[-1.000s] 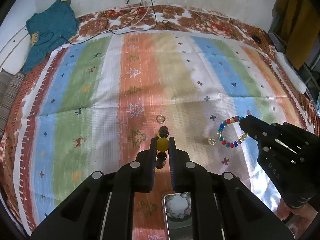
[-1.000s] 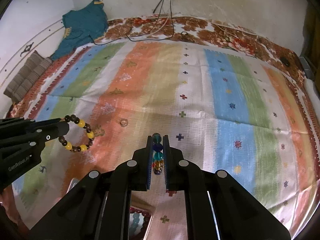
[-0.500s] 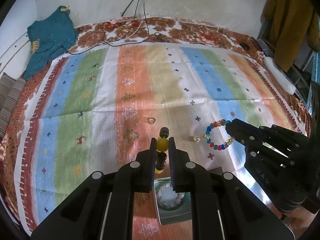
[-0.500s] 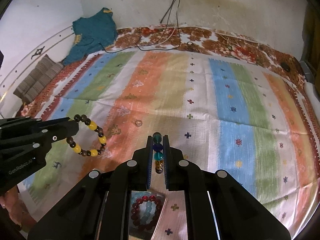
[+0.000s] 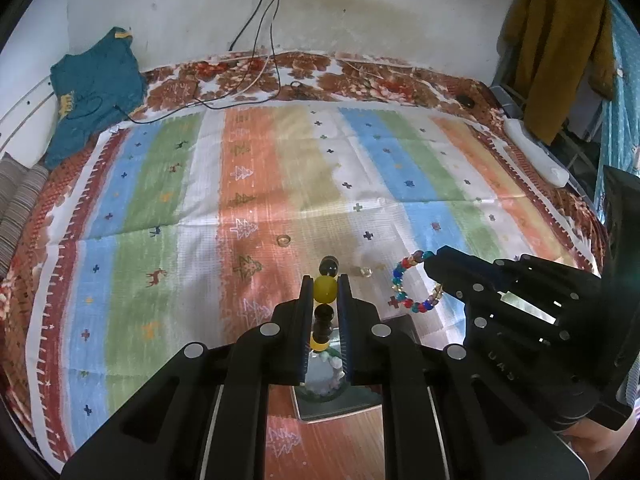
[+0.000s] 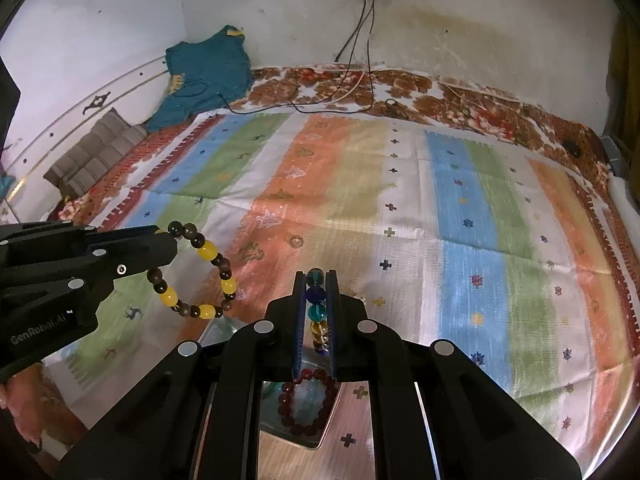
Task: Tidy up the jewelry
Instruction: 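Lift and carry both bracelets with both tools over the tin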
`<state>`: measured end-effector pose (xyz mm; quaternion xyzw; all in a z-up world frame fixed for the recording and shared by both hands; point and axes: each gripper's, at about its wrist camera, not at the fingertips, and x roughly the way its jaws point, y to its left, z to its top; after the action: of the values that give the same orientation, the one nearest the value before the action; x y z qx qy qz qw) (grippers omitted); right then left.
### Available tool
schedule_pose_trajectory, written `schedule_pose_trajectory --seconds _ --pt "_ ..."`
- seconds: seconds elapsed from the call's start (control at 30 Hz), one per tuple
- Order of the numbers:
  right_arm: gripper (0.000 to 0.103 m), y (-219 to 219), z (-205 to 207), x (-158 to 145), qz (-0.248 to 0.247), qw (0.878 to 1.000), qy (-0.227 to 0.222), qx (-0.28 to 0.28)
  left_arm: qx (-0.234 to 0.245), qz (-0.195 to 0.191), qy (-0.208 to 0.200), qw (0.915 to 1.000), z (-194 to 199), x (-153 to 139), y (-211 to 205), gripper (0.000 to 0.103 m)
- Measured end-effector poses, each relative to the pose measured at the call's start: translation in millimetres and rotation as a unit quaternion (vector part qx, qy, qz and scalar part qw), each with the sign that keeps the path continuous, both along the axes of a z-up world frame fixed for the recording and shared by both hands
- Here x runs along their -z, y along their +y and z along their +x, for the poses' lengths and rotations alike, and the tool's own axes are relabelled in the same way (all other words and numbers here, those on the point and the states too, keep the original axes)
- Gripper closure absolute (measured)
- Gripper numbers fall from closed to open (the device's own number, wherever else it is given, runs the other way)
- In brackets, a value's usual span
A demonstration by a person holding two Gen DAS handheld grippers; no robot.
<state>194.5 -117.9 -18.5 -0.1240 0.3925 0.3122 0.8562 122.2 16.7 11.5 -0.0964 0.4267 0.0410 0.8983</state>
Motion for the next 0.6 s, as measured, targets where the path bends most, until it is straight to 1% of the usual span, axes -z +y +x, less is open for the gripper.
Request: schedule_pose_trajectory --seconds 0.13,0.23,0.4,0.6 --pt "0.092 -2 -6 -1 0.001 1.0 -0.003 -0.005 0.004 0.006 -0.002 1.0 -5 0 -4 0.092" --pt "0.092 -4 -13 -2 0.002 1.0 -0.004 -0.011 0.007 -0.001 0.002 1.0 -7 2 -4 0.092" --pt "0.092 -6 -21 0 -0.002 1.0 -0.001 -0.016 0.009 -0.001 0.002 1.0 -12 2 -6 0.092" --pt "0.092 -11 -30 -2 0.004 1.0 -0.002 -0.019 0.008 0.001 0.0 1.0 -17 1 -6 0.092"
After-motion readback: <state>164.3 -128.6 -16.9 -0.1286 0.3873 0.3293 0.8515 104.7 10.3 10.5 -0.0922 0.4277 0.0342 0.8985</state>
